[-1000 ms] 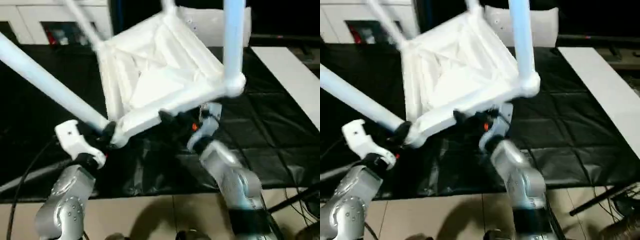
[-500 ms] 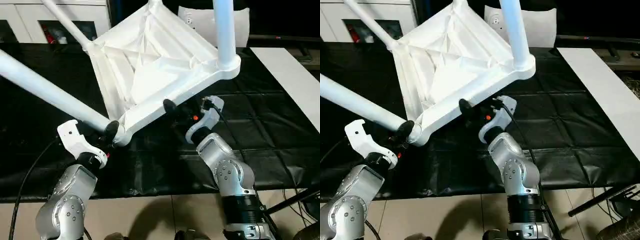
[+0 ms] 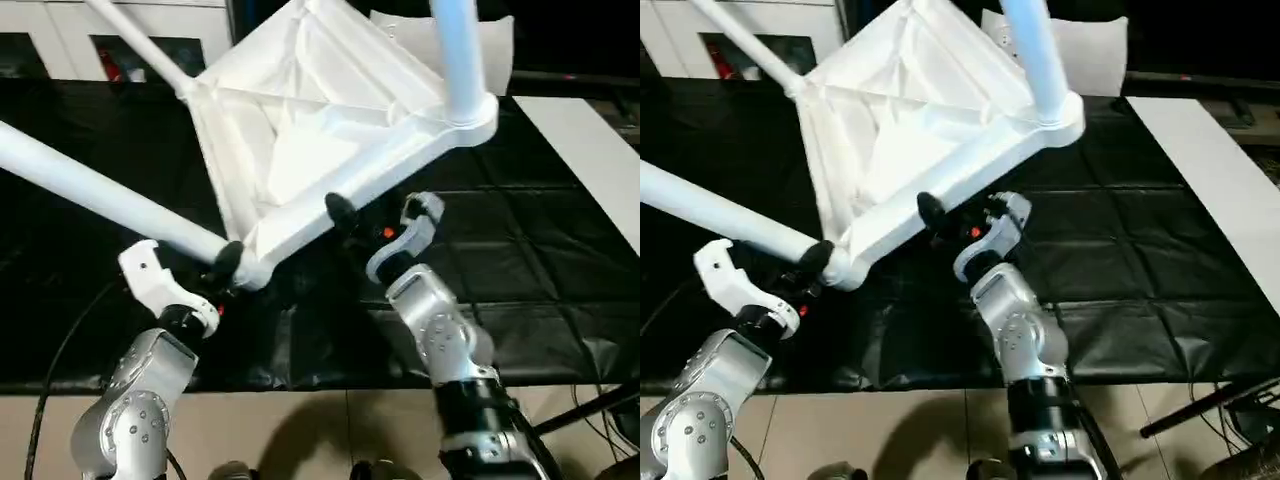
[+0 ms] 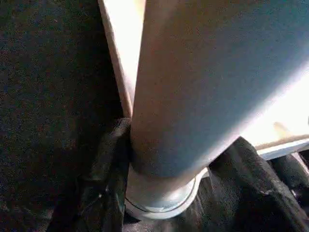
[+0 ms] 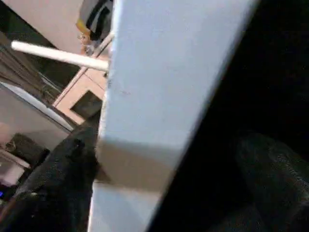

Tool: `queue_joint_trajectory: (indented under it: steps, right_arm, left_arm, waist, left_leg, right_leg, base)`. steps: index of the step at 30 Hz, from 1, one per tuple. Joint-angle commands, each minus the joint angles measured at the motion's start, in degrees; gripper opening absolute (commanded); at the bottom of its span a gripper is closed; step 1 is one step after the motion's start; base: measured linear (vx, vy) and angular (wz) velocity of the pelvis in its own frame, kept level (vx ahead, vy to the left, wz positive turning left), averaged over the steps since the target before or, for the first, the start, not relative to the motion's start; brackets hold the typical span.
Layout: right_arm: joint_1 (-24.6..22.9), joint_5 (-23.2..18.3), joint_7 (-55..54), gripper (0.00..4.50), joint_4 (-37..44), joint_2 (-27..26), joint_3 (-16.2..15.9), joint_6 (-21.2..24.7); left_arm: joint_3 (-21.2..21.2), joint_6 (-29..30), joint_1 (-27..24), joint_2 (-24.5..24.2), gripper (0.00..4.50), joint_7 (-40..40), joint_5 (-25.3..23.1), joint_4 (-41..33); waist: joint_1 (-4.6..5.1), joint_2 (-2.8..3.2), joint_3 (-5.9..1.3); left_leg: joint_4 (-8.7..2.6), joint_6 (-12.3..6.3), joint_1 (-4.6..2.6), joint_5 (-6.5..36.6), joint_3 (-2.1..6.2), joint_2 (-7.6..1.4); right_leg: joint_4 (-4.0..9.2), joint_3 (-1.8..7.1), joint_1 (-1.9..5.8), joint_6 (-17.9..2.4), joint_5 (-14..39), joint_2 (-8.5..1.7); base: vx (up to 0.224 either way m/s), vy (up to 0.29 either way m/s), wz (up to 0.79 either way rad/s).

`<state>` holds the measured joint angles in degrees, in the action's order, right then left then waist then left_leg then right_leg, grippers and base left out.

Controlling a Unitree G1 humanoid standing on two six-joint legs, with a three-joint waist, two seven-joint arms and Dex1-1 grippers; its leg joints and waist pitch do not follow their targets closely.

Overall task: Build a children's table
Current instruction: Flip table

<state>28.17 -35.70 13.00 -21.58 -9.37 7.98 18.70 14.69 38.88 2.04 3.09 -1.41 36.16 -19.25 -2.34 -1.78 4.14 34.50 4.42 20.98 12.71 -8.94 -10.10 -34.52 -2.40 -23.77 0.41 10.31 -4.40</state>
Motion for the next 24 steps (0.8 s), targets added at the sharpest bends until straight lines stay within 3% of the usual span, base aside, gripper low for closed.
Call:
queue_joint_trajectory:
  steps: [1,5,11,24]
  right_arm:
    - [4.8,-1.1,-0.9,4.22,-3.4,-7.2,3.0,-2.0]
    - [9.1,-3.8,-2.4,3.96,-10.1,-7.7,6.8,-5.2]
    - [13.0,-5.3,0.9,3.42,-15.4,-7.4,7.0,-7.0]
    - [16.6,-6.7,4.3,2.37,-19.5,-7.5,6.6,-9.5]
  left_arm:
    - [-4.4,2.8,-0.9,3.0,2.04,-3.0,4.7,0.5]
    - [-4.3,3.5,-1.1,2.6,2.04,-3.1,5.1,0.0]
    - [-4.9,4.9,-1.7,1.4,2.04,-4.0,5.2,-0.3]
    - [-6.6,5.7,-1.6,-0.7,2.04,-5.1,2.9,-0.3]
  waist:
    - [0.19,-0.13,-3.40]
    - [-0.06,-0.39,-3.26]
    - [-0.15,-0.34,-3.12]
    - [0.04,-0.35,-3.26]
  left_leg:
    - [-3.93,-3.14,-0.05,1.7,-0.32,-1.86]
    - [-3.95,-3.69,-0.04,3.0,-0.44,-1.90]
    - [-4.00,-3.08,0.11,5.0,-0.52,-1.89]
    - [-4.08,-3.63,0.19,4.8,-0.40,-1.96]
  right_leg:
    - [2.65,2.06,3.16,-10.7,3.4,-2.31]
    - [2.80,2.06,3.07,-10.8,5.8,-2.42]
    - [3.19,2.08,2.88,-9.9,9.5,-2.46]
    - [3.13,1.95,2.92,-10.3,9.6,-2.40]
  base:
    - [0.000,0.000,0.00]
    - [0.000,0.000,0.00]
    - [0.000,0.000,0.00]
    - [0.000,0.000,0.00]
